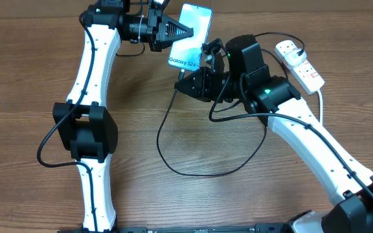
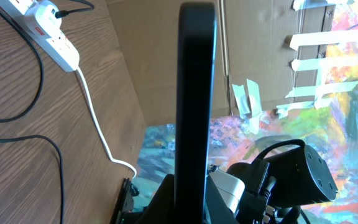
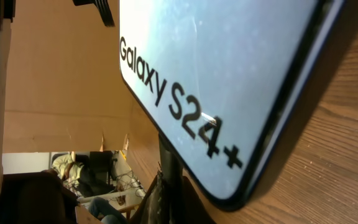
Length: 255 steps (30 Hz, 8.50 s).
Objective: Plug charger to phone and switch on socket
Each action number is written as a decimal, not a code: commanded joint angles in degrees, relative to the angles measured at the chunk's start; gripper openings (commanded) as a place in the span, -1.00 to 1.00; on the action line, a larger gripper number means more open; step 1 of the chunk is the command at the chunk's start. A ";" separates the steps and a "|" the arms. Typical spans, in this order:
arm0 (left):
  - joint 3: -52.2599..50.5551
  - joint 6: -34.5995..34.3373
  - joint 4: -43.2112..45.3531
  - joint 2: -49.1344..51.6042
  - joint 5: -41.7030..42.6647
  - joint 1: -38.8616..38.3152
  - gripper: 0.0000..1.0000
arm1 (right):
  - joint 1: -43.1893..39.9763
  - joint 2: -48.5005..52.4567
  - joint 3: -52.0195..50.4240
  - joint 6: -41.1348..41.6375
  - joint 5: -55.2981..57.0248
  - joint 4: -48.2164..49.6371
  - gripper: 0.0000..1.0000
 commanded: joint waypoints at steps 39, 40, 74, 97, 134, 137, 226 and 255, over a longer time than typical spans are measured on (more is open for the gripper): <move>1.62 0.72 -0.13 -3.04 3.19 -0.26 -0.92 | 0.00 0.24 1.25 0.22 0.70 0.33 -0.93; 1.62 0.70 -0.13 -3.04 3.17 -0.26 -0.92 | -0.02 0.24 1.25 0.22 0.68 0.31 -0.93; 1.62 0.70 -0.20 -3.04 3.19 -0.85 -0.92 | -0.13 0.26 1.25 0.20 -0.09 1.44 -0.93; 1.62 2.91 -0.17 -3.04 3.21 -0.85 -0.92 | -2.05 0.24 1.25 0.15 -2.75 0.52 -0.93; 1.62 1.73 -1.42 -3.04 3.19 -0.87 -0.92 | -2.62 0.26 1.25 0.04 -3.56 -0.57 -0.93; 1.62 1.75 -1.38 -3.04 3.19 -0.92 -0.92 | -2.62 0.26 1.25 0.20 -3.56 -0.57 -0.93; 1.62 1.97 1.31 -3.04 3.23 -2.25 -0.92 | -6.97 2.27 1.25 -1.03 -10.86 2.01 -0.93; 1.60 2.89 0.02 -3.04 3.23 -2.25 -0.92 | -9.77 2.27 1.25 -3.48 -12.83 2.49 -0.93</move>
